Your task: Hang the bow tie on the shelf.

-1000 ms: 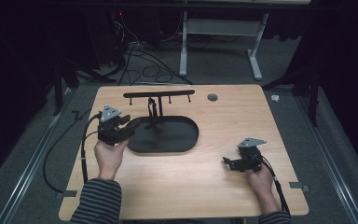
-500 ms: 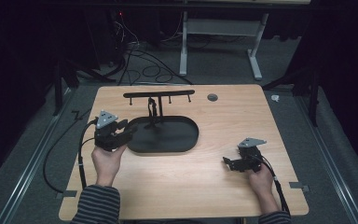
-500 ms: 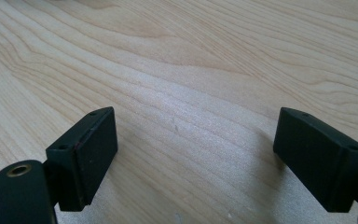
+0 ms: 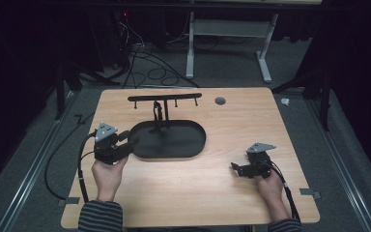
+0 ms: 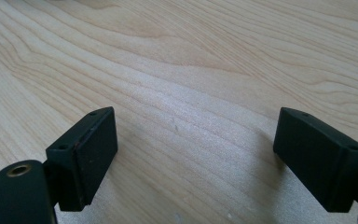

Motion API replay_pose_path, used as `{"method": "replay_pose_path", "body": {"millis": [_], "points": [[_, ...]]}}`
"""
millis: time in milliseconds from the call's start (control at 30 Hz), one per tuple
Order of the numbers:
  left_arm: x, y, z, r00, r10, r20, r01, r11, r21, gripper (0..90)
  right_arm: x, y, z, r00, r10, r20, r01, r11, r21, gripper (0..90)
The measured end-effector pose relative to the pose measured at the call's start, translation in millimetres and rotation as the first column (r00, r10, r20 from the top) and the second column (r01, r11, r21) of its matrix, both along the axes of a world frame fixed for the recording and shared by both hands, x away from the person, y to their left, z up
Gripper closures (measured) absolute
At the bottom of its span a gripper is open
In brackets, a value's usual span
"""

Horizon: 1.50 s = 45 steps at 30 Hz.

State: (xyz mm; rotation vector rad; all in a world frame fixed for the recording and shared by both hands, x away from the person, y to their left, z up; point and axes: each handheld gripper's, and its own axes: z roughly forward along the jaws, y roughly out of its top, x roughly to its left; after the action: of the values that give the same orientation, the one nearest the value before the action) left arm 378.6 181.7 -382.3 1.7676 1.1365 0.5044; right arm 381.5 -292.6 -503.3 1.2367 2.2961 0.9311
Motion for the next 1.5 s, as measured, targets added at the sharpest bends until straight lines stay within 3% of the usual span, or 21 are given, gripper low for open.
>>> {"method": "replay_pose_path", "body": {"millis": [233,833,1500], "points": [[-7.3,4.6,-4.8,0.9999,0.014,0.000,-0.014,0.9996,-0.026,52.8,0.0,0.0,0.0,1.0000,0.000,0.000,0.000,1.000,0.000,14.4],[-30.2,10.6,-16.1,0.9997,0.021,-0.011,-0.021,0.9992,-0.033,52.2,0.0,0.0,0.0,1.0000,0.000,0.000,0.000,1.000,0.000,14.4],[-33.3,12.0,-30.9,0.9981,0.036,-0.050,-0.038,0.9985,-0.039,51.7,0.0,0.0,0.0,1.0000,0.000,0.000,0.000,1.000,0.000,14.4]]}}
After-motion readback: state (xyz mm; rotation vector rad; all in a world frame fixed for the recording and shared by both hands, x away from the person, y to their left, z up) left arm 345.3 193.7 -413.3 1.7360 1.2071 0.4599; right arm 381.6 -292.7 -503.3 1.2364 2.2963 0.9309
